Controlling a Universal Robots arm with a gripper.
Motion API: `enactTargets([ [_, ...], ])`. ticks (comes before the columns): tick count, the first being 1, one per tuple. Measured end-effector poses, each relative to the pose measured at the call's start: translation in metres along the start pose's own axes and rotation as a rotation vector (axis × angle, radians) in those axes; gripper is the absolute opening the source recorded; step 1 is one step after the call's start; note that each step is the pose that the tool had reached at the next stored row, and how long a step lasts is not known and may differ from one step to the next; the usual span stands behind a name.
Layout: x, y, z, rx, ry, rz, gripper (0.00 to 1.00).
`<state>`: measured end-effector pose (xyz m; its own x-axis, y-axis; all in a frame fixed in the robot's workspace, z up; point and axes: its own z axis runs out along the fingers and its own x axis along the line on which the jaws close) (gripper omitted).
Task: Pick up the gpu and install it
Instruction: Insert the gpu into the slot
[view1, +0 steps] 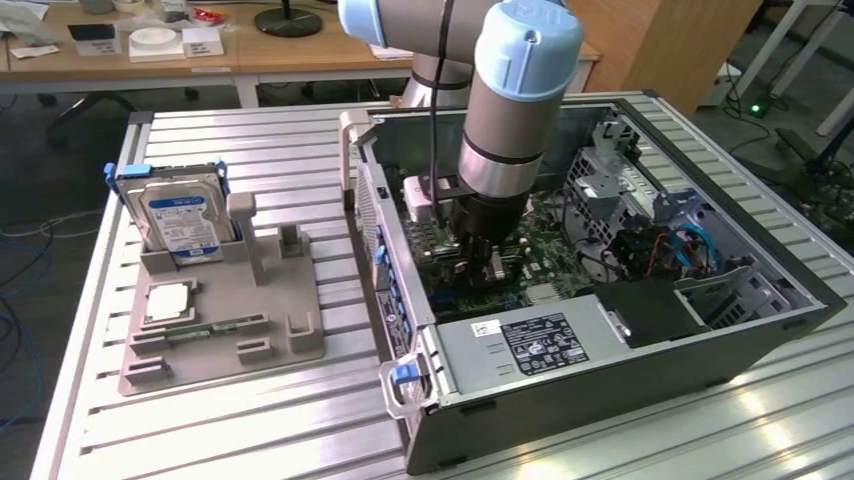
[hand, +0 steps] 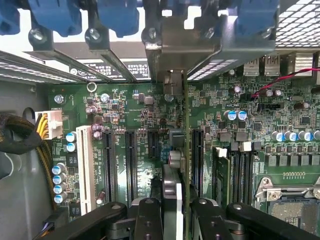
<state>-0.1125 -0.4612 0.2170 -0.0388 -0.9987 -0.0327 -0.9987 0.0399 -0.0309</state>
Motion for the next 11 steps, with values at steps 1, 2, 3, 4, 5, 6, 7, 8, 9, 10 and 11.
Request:
enactTargets([
  [1, 0.000, 0.0000, 0.0000, 0.0000, 0.0000, 0.000, 0.28],
  [2, 0.000, 0.0007, 0.0006, -0.0009, -0.0025, 0.001, 0.29],
  [3, 0.000, 0.0005, 0.0007, 0.0003, -0.0028, 0.001, 0.29],
  [4, 0.000, 0.0004, 0.0000, 0.0006, -0.0022, 0.001, 0.29],
  [5, 0.000, 0.0003, -0.0018, -0.0006, -0.0001, 0.001, 0.35],
  [6, 0.000, 0.0001, -0.0028, -0.0001, -0.0009, 0.000, 0.35],
  [7, 0.000, 0.0000, -0.0050, -0.0002, -0.0009, 0.000, 0.35],
  [8, -0.001, -0.0001, -0.0084, -0.0005, -0.0002, 0.000, 0.35],
  [9, -0.001, -0.0002, -0.0125, -0.0004, -0.0005, 0.000, 0.35],
  [10, -0.001, -0.0003, -0.0169, -0.0003, -0.0005, 0.000, 0.35],
  [11, -0.001, -0.0005, -0.0214, -0.0004, -0.0004, 0.000, 0.35],
])
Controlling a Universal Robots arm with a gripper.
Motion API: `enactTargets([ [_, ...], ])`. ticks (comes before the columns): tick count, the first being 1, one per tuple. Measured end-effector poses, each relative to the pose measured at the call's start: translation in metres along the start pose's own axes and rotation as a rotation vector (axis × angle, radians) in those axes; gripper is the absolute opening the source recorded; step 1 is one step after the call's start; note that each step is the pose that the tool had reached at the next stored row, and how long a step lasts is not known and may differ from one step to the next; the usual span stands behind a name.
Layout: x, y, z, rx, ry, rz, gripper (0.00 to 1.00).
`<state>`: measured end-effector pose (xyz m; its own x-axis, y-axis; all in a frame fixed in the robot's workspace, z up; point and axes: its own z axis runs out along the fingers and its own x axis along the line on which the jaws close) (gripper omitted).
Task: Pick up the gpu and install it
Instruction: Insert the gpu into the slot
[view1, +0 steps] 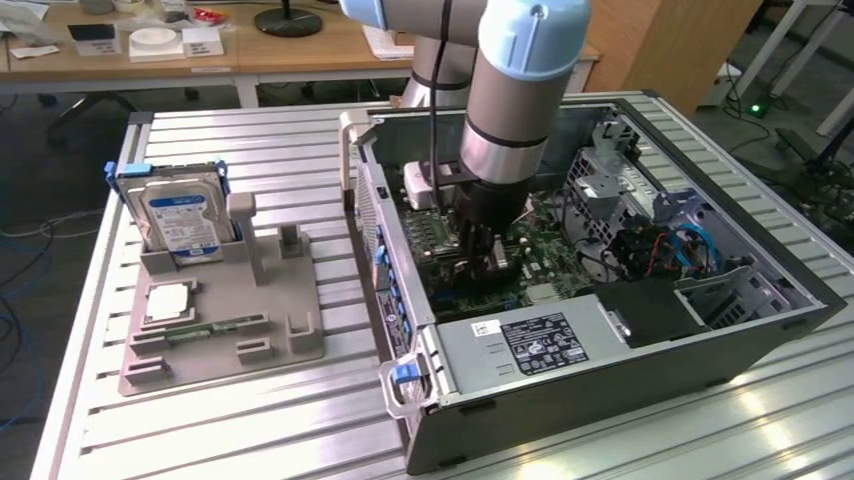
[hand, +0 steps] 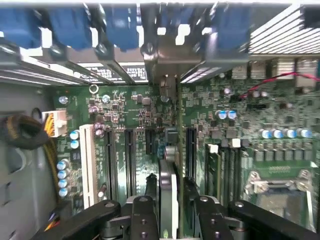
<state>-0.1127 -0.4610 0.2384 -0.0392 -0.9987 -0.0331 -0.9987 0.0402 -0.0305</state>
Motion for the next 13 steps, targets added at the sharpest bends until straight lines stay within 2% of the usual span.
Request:
enactTargets([
  [4, -0.001, -0.0006, -0.0180, 0.0001, 0.0001, 0.000, 0.35],
  [7, -0.001, -0.0010, -0.0280, 0.0000, 0.0001, 0.000, 0.35],
  [13, -0.001, -0.0010, -0.0299, 0.0000, 0.0000, 0.000, 0.33],
])
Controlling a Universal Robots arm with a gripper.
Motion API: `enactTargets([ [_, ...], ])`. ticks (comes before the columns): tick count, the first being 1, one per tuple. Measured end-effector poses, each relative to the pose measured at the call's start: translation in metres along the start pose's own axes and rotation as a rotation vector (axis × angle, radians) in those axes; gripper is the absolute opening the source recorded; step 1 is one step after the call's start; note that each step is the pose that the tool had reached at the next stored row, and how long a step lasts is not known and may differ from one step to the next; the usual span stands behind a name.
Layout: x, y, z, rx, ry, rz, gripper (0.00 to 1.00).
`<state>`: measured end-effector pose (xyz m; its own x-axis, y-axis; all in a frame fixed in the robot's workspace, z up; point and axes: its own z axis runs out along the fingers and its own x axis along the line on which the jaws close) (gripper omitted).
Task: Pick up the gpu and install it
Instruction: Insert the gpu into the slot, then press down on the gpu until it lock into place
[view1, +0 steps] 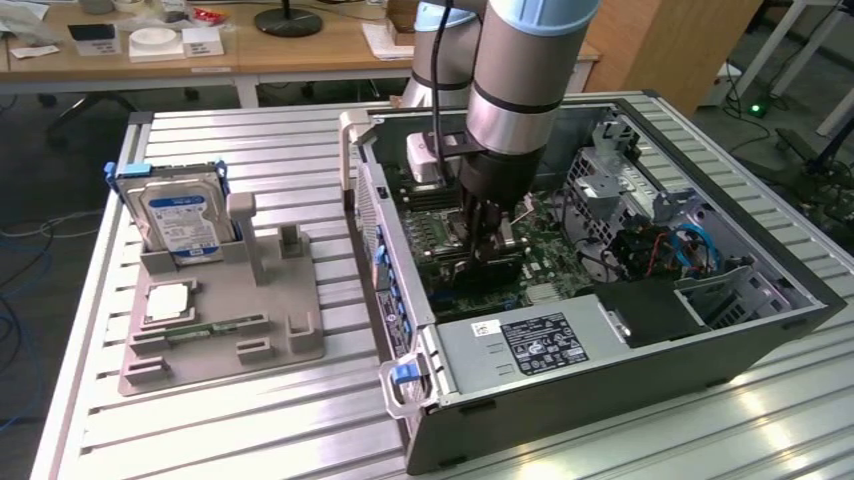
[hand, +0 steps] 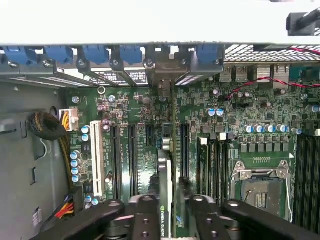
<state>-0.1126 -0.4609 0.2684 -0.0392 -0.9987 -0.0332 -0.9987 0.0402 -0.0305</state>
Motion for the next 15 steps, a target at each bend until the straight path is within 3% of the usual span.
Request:
enactTargets([
  [2, 0.0000, 0.0000, 0.0000, -0.0001, 0.0000, 0.000, 0.21],
  [6, 0.0000, 0.0000, 0.0000, 0.0000, 0.0000, 0.000, 0.10],
  [15, 0.0000, 0.0000, 0.0000, 0.0000, 0.0000, 0.000, 0.10],
])
